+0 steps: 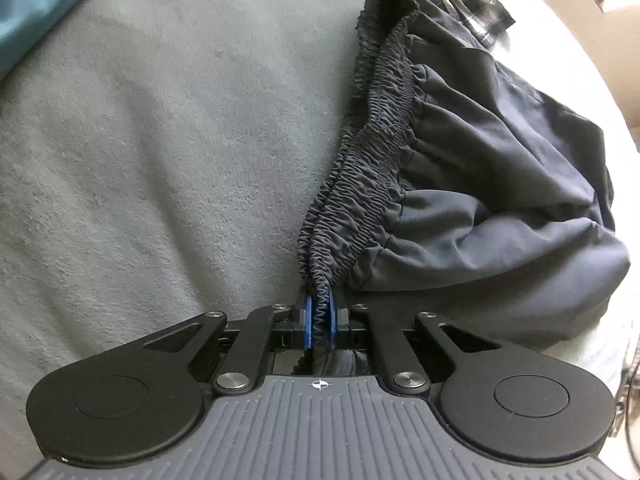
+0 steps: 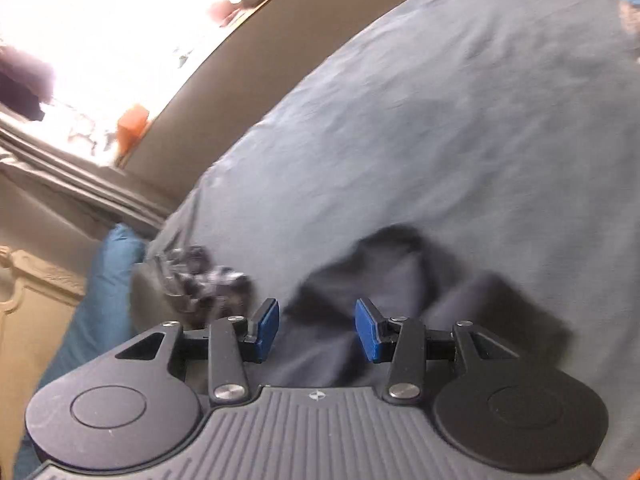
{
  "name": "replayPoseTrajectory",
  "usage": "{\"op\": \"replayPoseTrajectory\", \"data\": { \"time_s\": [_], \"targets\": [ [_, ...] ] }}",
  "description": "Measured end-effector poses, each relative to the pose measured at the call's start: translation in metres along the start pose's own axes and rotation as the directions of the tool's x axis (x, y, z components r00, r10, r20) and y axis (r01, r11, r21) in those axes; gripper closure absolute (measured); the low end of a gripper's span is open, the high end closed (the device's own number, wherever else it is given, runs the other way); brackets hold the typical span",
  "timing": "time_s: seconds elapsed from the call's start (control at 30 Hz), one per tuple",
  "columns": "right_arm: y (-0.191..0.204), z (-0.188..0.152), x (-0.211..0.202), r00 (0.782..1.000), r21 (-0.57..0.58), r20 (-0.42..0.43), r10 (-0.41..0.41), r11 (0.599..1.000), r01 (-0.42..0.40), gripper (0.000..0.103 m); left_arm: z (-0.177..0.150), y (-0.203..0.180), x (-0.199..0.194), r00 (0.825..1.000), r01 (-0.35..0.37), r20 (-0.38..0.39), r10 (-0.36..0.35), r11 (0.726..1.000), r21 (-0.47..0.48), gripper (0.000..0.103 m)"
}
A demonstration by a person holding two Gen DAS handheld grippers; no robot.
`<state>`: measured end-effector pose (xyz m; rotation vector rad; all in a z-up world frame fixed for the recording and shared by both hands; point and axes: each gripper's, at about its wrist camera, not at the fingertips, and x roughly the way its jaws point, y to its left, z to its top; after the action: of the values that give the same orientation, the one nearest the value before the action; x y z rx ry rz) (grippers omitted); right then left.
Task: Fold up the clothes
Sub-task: 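Lift the waistband with both tools and lay the trousers flat on the bed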
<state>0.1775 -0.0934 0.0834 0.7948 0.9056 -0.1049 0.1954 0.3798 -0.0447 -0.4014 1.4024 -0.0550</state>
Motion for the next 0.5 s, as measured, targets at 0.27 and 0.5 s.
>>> {"op": "replayPoseTrajectory", "data": {
  "time_s": [0.27,0.5],
  "targets": [
    [-0.133,-0.023,0.006,0.993,0.195,-0.113,-0.044,0.979,0.066,0.057,-0.003,0.001,0.013,0.998,-0.036,0.037,0.041,0.993,-0.115,0.097],
    [-0.232,-0.031,0.041,0.977,0.455,-0.204,0.067,0.890,0.034,0.057,0.000,-0.001,0.017,0.993,-0.099,0.034,0.112,0.962,-0.256,0.096]
  ]
}}
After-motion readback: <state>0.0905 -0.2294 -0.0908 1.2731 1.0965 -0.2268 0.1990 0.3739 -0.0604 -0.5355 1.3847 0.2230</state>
